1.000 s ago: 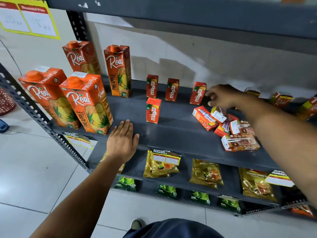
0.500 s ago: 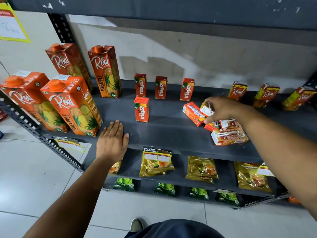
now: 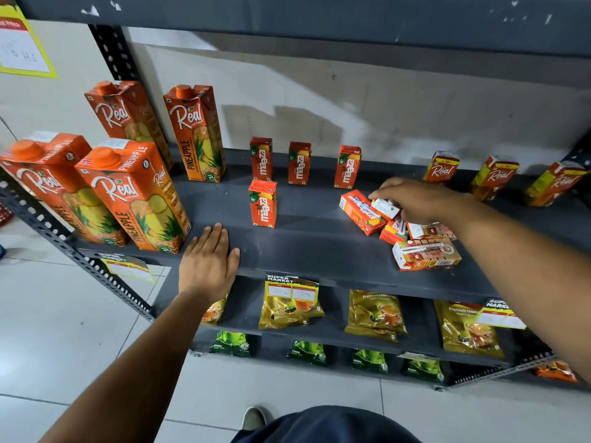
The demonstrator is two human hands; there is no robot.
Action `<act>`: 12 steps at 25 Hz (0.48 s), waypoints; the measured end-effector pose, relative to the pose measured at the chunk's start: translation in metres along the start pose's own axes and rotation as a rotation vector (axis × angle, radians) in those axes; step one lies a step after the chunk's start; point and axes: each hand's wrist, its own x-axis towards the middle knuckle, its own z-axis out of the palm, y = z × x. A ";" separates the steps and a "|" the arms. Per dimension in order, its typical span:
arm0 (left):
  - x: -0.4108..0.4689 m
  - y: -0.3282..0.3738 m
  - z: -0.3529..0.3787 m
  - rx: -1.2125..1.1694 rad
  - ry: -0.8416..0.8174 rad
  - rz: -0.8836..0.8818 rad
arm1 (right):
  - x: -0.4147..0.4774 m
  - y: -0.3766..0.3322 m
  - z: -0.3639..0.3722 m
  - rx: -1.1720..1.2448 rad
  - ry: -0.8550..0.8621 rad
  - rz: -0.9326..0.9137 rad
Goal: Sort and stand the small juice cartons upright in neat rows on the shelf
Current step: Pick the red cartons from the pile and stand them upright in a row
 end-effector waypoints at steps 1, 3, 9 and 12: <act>0.000 0.000 0.000 -0.001 -0.001 0.004 | 0.001 -0.001 -0.003 -0.067 -0.013 -0.031; 0.000 0.001 -0.001 0.001 -0.008 0.008 | 0.002 -0.006 -0.010 -0.160 -0.070 -0.057; 0.000 0.001 -0.002 0.003 -0.014 0.005 | 0.017 -0.029 -0.007 -0.293 -0.115 -0.057; 0.000 0.001 -0.003 0.006 -0.022 0.004 | 0.025 -0.039 -0.002 -0.218 -0.071 0.021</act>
